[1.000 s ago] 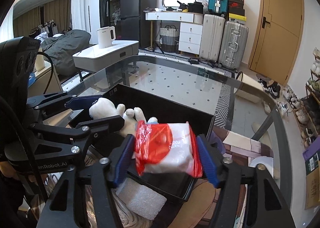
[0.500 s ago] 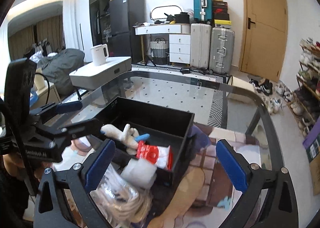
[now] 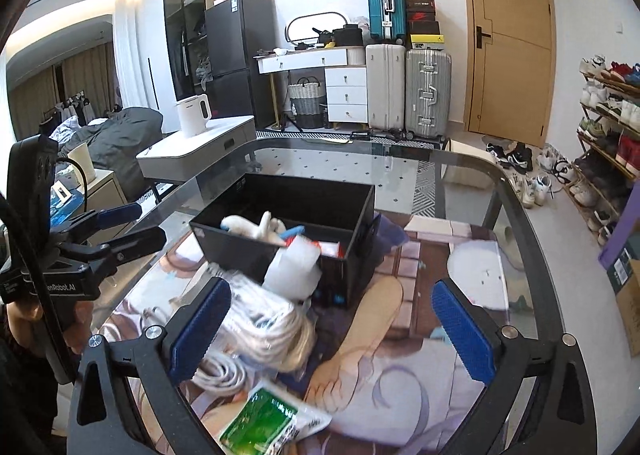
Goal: Organize soft objects
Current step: 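Move both open tools back toward the remaining items on the cloth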
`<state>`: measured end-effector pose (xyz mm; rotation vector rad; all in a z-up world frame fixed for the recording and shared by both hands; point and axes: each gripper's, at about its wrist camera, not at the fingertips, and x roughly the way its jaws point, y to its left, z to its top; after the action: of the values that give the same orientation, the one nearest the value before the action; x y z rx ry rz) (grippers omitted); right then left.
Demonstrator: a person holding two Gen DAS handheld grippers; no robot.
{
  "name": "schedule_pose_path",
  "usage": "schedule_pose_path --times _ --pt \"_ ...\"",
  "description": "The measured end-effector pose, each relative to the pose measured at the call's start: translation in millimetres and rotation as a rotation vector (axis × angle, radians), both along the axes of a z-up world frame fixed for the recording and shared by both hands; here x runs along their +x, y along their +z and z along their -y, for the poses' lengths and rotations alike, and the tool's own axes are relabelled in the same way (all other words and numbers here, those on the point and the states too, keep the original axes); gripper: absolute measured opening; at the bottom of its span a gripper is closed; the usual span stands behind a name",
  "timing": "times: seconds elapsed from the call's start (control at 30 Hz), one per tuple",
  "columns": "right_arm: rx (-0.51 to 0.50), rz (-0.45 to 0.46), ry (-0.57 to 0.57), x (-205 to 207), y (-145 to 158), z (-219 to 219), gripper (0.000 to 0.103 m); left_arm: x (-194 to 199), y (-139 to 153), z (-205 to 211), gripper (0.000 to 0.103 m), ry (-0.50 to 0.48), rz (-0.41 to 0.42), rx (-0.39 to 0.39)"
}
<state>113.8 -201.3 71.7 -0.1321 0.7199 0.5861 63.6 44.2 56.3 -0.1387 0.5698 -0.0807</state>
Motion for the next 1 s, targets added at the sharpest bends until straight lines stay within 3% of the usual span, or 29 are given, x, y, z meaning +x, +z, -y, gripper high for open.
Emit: schedule_pose_path --times 0.37,1.0 --pt "0.001 -0.042 -0.020 -31.0 -12.6 12.7 0.102 -29.9 2.3 6.5 0.103 -0.015 0.022 0.015" --pt "-0.029 -0.116 -0.040 -58.2 -49.5 10.4 0.102 -50.6 -27.4 8.9 0.103 -0.009 -0.010 0.018"
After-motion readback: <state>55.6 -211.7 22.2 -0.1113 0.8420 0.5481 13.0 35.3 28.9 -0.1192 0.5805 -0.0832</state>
